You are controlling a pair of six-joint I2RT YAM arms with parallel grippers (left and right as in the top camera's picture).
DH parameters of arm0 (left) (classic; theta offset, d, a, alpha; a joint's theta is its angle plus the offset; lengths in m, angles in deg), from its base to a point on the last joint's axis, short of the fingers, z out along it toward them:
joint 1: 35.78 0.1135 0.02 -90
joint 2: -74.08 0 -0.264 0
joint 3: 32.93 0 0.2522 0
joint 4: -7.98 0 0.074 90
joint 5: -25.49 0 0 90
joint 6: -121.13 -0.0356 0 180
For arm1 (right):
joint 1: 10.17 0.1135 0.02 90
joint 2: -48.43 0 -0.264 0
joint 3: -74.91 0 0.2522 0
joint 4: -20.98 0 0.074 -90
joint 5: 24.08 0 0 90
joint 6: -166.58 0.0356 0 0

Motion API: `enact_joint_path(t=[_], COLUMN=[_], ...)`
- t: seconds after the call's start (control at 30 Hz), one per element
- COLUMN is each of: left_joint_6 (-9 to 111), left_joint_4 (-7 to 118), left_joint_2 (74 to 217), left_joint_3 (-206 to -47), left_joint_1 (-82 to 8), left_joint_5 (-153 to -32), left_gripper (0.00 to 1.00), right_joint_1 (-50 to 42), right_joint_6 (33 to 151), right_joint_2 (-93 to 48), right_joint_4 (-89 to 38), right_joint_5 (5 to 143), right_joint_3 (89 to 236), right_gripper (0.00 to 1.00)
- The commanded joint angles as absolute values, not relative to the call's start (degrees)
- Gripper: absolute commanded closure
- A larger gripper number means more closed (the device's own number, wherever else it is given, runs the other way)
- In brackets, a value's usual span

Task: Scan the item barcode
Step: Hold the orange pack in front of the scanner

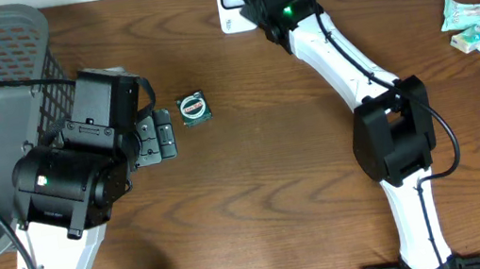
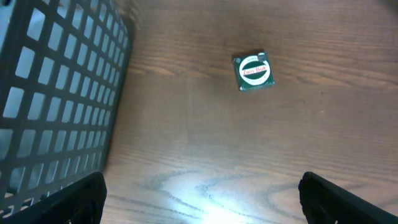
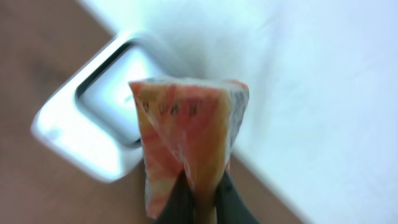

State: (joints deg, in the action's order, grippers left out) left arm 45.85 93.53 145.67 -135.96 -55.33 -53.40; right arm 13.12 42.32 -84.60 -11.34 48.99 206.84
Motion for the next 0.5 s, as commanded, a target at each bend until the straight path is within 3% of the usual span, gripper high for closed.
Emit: enact_joint_path(t=[0.0, 0.17, 0.47], left_joint_6=[45.33, 45.33, 45.33], left_joint_4=[93.73, 93.73, 93.73], left_joint_2=[145.93, 145.93, 145.93], left_joint_3=[-136.42, -136.42, -136.42], left_joint_1=[-55.05, -55.05, -55.05], left_joint_5=[-52.44, -52.44, -52.44], left_gripper=[0.02, 0.02, 0.02], right_joint_1=[12.68, 12.81, 13.82], right_joint_6=[36.03, 29.36, 26.61], right_joint_2=[-84.84, -87.92, -93.28], right_joint_4=[-6.03, 0.20, 11.13], right_joint_5=[48.36, 56.14, 51.42], right_joint_3=[207.12, 207.12, 207.15], right_gripper=[0.99, 0.99, 0.99])
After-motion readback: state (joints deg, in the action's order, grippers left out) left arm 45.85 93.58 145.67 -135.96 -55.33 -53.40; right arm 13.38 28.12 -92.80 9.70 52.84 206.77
